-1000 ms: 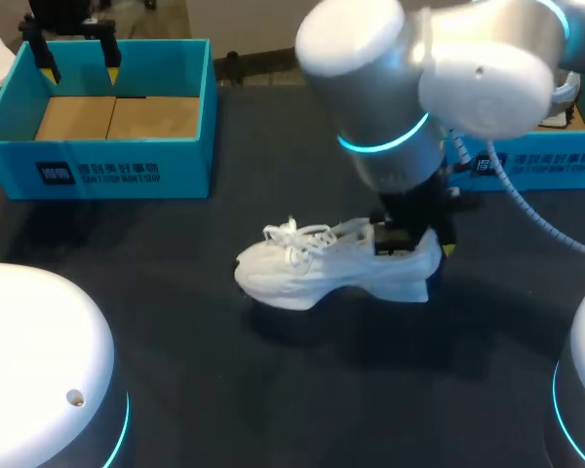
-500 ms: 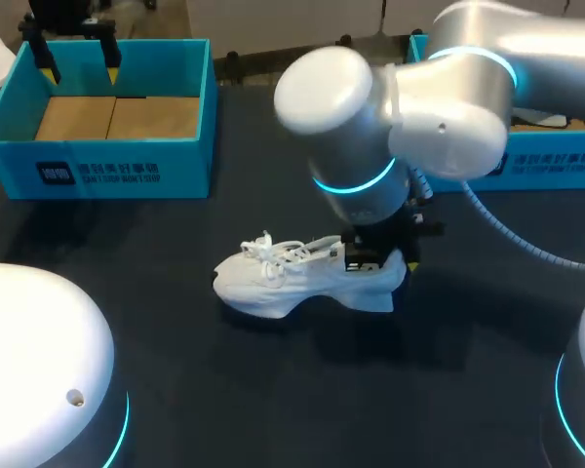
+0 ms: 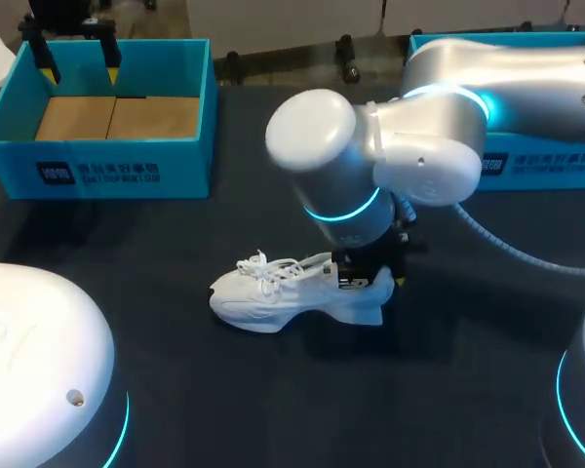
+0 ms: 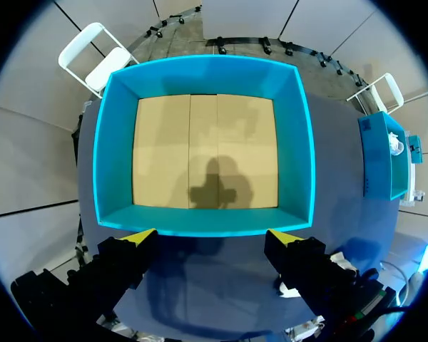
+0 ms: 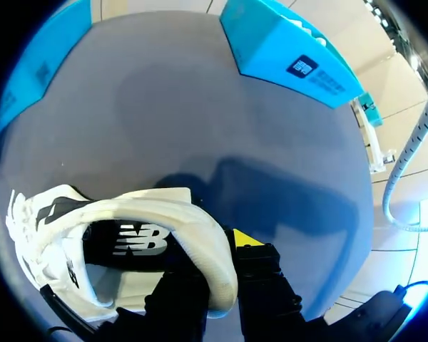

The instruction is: Take the shoe out of the shoebox, open the shoe tongue, remove and reinsert the insole, then place the shoe into the shoebox

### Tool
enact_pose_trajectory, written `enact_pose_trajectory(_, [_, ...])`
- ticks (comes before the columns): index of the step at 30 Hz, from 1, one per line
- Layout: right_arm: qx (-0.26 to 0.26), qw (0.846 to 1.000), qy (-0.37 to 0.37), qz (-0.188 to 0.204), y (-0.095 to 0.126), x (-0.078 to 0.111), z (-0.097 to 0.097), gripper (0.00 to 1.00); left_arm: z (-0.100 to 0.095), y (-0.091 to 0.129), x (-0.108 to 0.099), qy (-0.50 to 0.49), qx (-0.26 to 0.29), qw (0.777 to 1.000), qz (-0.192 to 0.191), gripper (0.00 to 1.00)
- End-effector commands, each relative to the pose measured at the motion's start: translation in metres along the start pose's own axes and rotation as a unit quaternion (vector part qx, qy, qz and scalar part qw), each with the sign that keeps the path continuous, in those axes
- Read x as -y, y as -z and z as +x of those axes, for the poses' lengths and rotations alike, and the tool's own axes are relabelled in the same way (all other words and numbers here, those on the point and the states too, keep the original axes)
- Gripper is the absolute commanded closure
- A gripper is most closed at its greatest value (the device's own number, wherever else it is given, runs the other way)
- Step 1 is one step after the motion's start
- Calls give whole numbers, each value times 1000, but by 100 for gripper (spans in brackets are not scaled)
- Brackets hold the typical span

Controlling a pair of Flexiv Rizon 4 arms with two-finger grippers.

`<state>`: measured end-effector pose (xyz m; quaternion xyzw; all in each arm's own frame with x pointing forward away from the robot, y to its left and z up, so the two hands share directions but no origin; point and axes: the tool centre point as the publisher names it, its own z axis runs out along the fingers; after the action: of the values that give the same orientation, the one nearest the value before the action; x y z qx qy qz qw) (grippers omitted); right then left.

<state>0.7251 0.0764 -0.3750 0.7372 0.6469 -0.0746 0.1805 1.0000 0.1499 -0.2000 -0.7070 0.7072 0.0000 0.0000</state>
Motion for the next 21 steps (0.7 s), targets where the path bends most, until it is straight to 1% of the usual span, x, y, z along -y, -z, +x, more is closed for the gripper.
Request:
enact_pose_trajectory(1, [1,1000,-4,-3,-3,0,8,99,0,0,0,0,0,1000,0,0])
enact_pose_trajectory(2, [0,1000,-4,-3,0,0,6,60,0,0,0,0,0,1000,0,0])
enact_pose_trajectory(3, [0,1000,-7,-3,3,-1,4,11,0,0,0,0,0,1000,0,0])
enact_pose_trajectory(4, [-1,1000,-8,-4,6,-1,2,0,0,0,0,0,0,1000,0,0])
enact_pose_trajectory(7, [-8,1000,2,-8,18,-1,-3,0,0,0,0,0,0,1000,0,0])
enact_pose_trajectory(8, [-8,1000,10,-3,22,-1,-4,0,0,0,0,0,0,1000,0,0])
enact_pose_trajectory(11, [-25,999,30,-8,34,-2,-4,0,0,0,0,0,0,1000,0,0])
enact_pose_trajectory(14, [-48,996,67,-22,50,-2,-2,0,0,0,0,0,0,1000,0,0])
enact_pose_trajectory(17, [-66,990,114,-43,65,-4,0,0,0,0,0,0,0,1000,0,0])
enact_pose_trajectory(18, [-84,985,142,-54,71,-6,1,0,0,0,0,0,0,1000,0,0])
enact_pose_trajectory(20, [-102,975,180,-76,80,-8,2,0,0,0,0,0,0,1000,0,0])
enact_pose_trajectory(21, [-120,965,215,-90,86,-10,3,0,0,0,0,0,0,1000,0,0])
